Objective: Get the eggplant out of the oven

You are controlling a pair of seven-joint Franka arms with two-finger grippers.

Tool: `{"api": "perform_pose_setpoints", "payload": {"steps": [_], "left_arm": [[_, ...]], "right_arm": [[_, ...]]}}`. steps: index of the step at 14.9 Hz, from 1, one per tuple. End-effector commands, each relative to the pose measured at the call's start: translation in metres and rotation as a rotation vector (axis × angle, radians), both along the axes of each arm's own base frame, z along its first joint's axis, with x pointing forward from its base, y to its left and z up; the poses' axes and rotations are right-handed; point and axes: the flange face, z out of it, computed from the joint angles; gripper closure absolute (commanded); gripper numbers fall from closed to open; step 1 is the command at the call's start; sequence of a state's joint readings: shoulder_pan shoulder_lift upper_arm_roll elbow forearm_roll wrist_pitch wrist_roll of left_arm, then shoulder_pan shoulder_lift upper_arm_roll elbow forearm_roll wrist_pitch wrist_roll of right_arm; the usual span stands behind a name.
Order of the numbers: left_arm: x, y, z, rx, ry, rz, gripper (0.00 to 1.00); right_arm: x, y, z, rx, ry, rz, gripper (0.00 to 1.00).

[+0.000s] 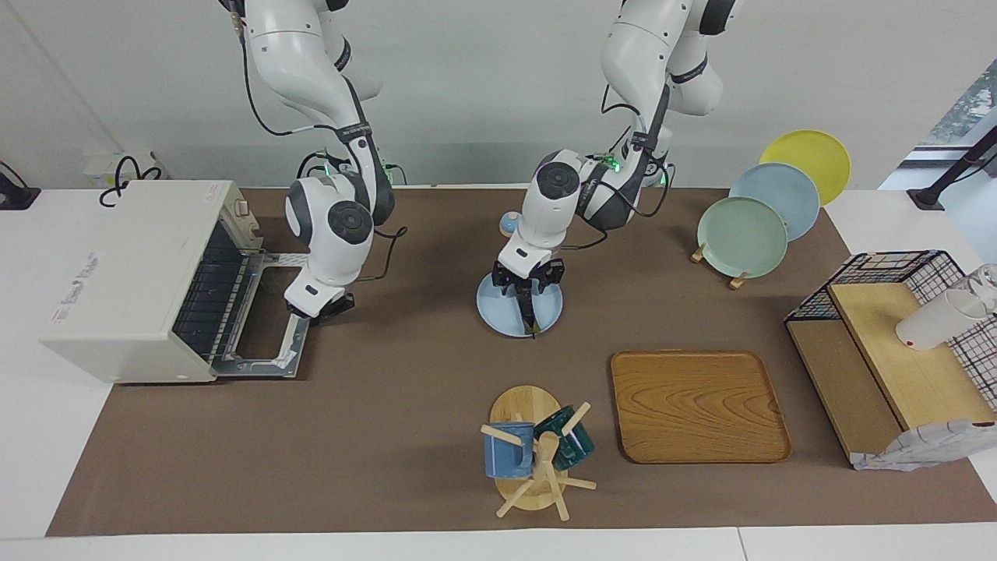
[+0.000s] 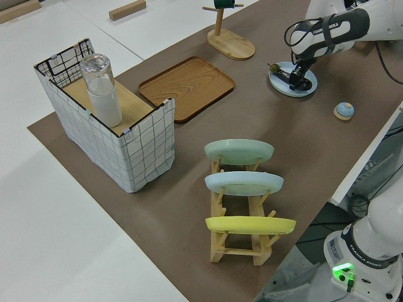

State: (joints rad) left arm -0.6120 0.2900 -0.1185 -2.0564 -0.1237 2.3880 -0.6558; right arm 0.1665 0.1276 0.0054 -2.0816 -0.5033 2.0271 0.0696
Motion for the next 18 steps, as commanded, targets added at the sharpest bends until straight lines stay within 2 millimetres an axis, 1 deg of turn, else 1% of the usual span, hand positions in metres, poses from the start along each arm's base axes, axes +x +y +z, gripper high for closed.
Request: {"api": "perform_pose_setpoints", "payload": {"steps": [1,3,4,5,7,8,10,11,12,13,14,15,16,17,18], "left_arm": [[-0.005,0.001,-0.001,-0.007,-0.007,0.015,0.66],[-0.002,0.001,0.006,-0.011,-0.010,0.027,0.97],[0.001,0.004,0.013,-0.014,-0.013,0.039,1.00],[0.006,0.006,0.029,-0.019,-0.019,0.043,1.00],[0.025,0.024,0.054,-0.018,-0.014,0.078,1.00],[0.039,0.036,0.069,-0.015,-0.010,0.091,1.00],[0.078,0.068,0.100,-0.024,-0.014,0.135,1.00],[0.095,0.087,0.110,-0.023,-0.010,0.154,1.00],[0.113,0.112,0.118,-0.027,-0.016,0.179,1.00],[0.129,0.136,0.114,-0.029,-0.023,0.179,1.00],[0.139,0.157,0.111,-0.030,-0.028,0.162,1.00],[0.151,0.189,0.111,-0.031,-0.037,0.141,1.00],[0.159,0.213,0.110,-0.037,-0.043,0.119,1.00],[0.168,0.229,0.115,-0.046,-0.062,0.106,1.00],[0.178,0.252,0.115,-0.046,-0.072,0.101,1.00]], "right_arm": [[0.003,-0.070,0.051,0.030,0.005,-0.003,1.00],[0.001,-0.094,0.062,0.047,0.011,0.003,1.00],[0.000,-0.102,0.063,0.051,0.016,0.003,1.00],[-0.001,-0.104,0.064,0.063,0.018,0.003,1.00],[-0.005,-0.121,0.073,0.107,0.024,-0.013,1.00],[-0.008,-0.129,0.075,0.130,0.036,-0.015,1.00],[-0.013,-0.139,0.085,0.175,0.034,-0.014,1.00],[-0.018,-0.147,0.092,0.199,0.042,-0.033,1.00],[-0.022,-0.149,0.102,0.228,0.043,-0.049,1.00],[-0.023,-0.148,0.119,0.264,0.047,-0.076,1.00],[-0.022,-0.145,0.138,0.300,0.052,-0.105,1.00],[-0.017,-0.138,0.162,0.333,0.049,-0.121,1.00],[-0.012,-0.132,0.182,0.355,0.041,-0.128,1.00],[-0.007,-0.125,0.194,0.366,0.032,-0.139,1.00],[-0.005,-0.117,0.204,0.374,0.017,-0.159,1.00]]}}
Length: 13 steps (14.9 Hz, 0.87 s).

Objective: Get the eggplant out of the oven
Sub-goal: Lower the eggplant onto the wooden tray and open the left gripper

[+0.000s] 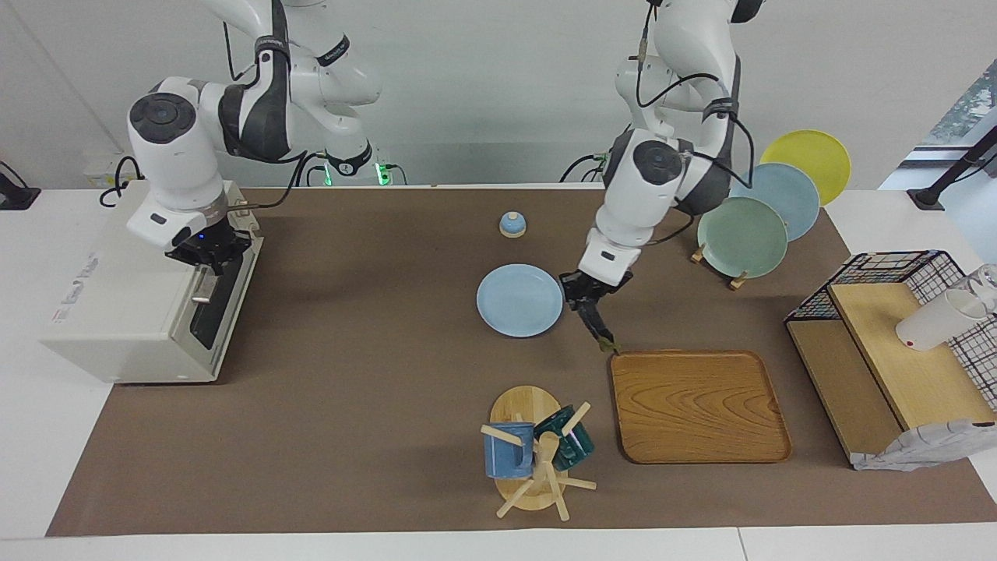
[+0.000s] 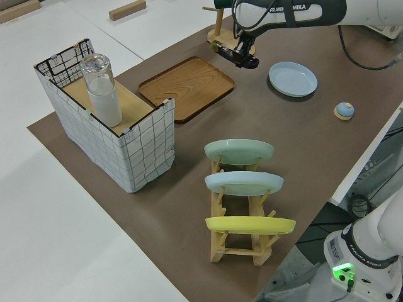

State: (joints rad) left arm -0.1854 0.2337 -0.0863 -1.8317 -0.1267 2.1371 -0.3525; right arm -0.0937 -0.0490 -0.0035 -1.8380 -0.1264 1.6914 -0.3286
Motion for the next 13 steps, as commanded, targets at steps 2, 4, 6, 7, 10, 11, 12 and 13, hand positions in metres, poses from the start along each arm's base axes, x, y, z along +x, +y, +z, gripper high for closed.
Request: {"api": "perform_pose_setpoints", "payload": {"steps": [2,4,6,7,10,11,12,13], "left_arm": [[0.044,0.056,-0.005,-0.016,-0.019,-0.049,1.00],[0.071,0.071,-0.015,-0.019,-0.034,-0.039,1.00],[0.091,0.075,-0.042,0.024,-0.033,-0.062,1.00],[0.099,0.077,-0.059,0.051,-0.025,-0.079,1.00],[0.112,0.076,-0.078,0.066,-0.083,-0.117,1.00],[0.110,0.076,-0.083,0.068,-0.080,-0.142,1.00],[0.110,0.075,-0.084,0.067,-0.080,-0.145,1.00],[0.109,0.075,-0.085,0.067,-0.080,-0.145,1.00]], "right_arm": [[0.016,0.034,0.038,0.062,-0.007,-0.072,1.00],[0.018,0.053,0.044,0.055,0.006,-0.095,1.00],[0.015,0.060,0.045,0.063,0.011,-0.095,0.48],[0.015,0.063,0.047,0.080,0.007,-0.092,0.00],[0.015,0.068,0.053,0.106,-0.009,-0.100,0.00],[0.013,0.077,0.054,0.107,-0.005,-0.087,0.00],[0.007,0.080,0.062,0.090,-0.015,-0.079,0.00],[0.004,0.084,0.065,0.091,-0.021,-0.070,0.00]]}}
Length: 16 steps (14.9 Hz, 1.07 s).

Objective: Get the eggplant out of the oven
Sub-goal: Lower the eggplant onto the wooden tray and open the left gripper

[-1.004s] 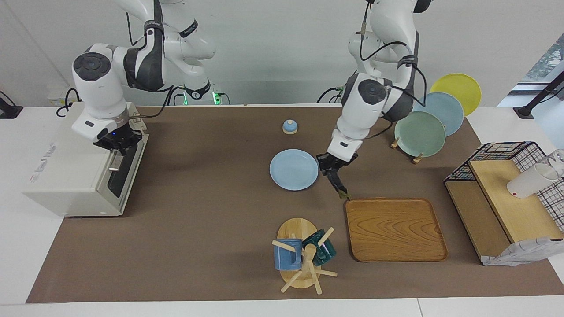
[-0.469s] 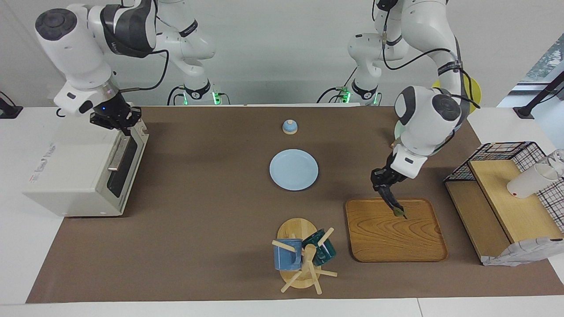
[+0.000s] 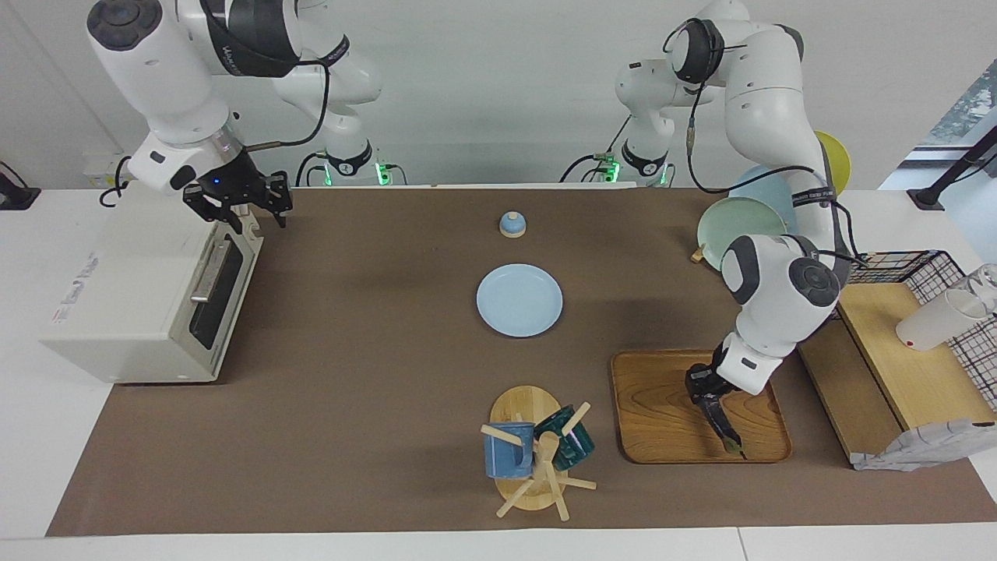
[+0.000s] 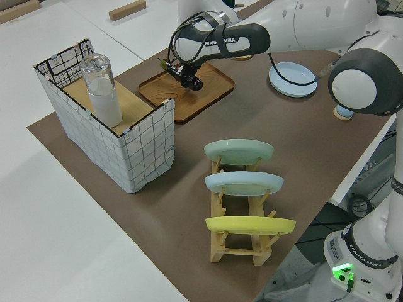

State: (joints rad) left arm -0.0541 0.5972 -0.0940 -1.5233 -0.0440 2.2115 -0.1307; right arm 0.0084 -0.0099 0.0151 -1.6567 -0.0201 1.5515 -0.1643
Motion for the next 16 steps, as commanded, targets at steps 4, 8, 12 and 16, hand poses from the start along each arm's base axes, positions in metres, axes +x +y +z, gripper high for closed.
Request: {"api": "perform_pose_setpoints", "payload": {"steps": [4,8,12,16], "left_arm": [[-0.006,0.002,-0.009,0.020,-0.019,-0.054,1.00],[-0.005,0.003,0.000,0.020,-0.015,-0.058,0.00],[-0.008,0.017,0.050,0.011,-0.059,-0.019,0.00],[-0.024,0.037,0.130,0.024,-0.064,0.029,0.00]], "right_arm": [[-0.008,0.006,0.011,0.001,-0.002,-0.007,0.00],[-0.004,0.002,0.007,-0.001,0.005,-0.013,0.00],[-0.002,0.000,0.008,-0.011,-0.006,-0.013,0.00],[-0.001,0.000,0.011,-0.009,-0.013,-0.016,0.00]]}}
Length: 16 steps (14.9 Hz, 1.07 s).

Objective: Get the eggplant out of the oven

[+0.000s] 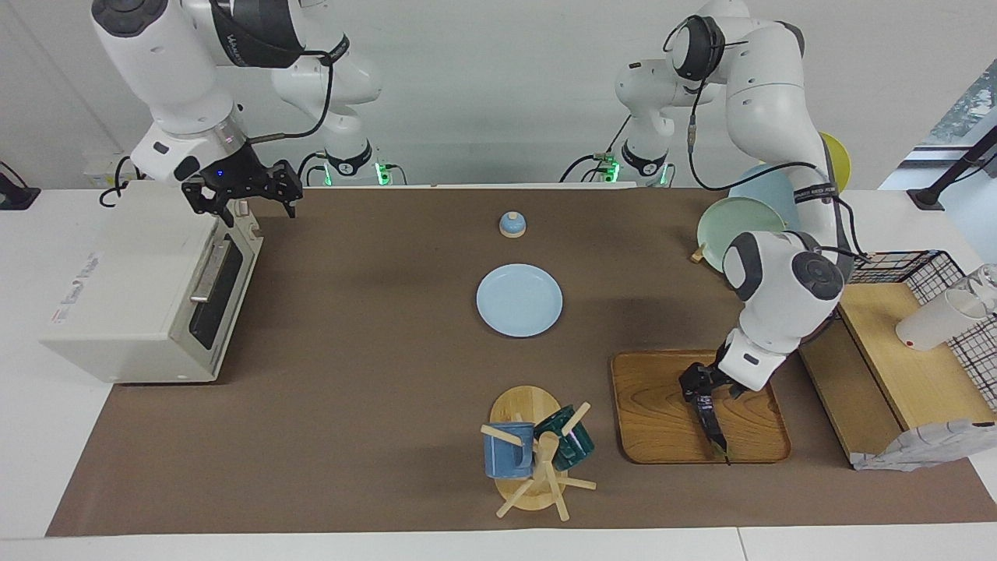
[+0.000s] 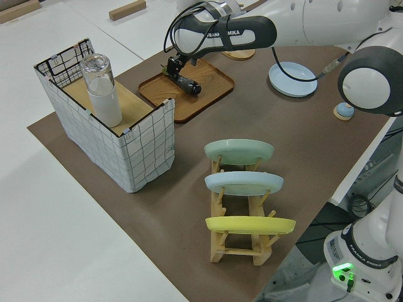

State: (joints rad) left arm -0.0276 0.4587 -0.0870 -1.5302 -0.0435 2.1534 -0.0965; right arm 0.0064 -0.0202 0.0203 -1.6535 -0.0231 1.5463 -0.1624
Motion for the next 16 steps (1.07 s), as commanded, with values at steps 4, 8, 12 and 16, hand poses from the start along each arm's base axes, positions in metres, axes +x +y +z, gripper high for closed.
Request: {"api": "perform_pose_setpoints", "payload": {"steps": [4,8,12,16], "left_arm": [[-0.061,0.019,0.126,0.032,0.067,0.054,0.00],[-0.111,0.020,0.183,0.050,0.142,0.044,0.00],[-0.151,0.017,0.206,0.066,0.214,0.034,0.00],[-0.171,0.016,0.184,0.074,0.238,0.028,0.00]], "right_arm": [[0.001,-0.003,0.003,-0.002,0.001,-0.031,0.00],[0.001,-0.006,0.004,0.006,0.000,-0.039,0.00],[0.001,-0.006,0.005,0.004,-0.005,-0.038,0.00],[0.002,-0.007,0.005,0.014,-0.009,-0.040,0.00]]}}
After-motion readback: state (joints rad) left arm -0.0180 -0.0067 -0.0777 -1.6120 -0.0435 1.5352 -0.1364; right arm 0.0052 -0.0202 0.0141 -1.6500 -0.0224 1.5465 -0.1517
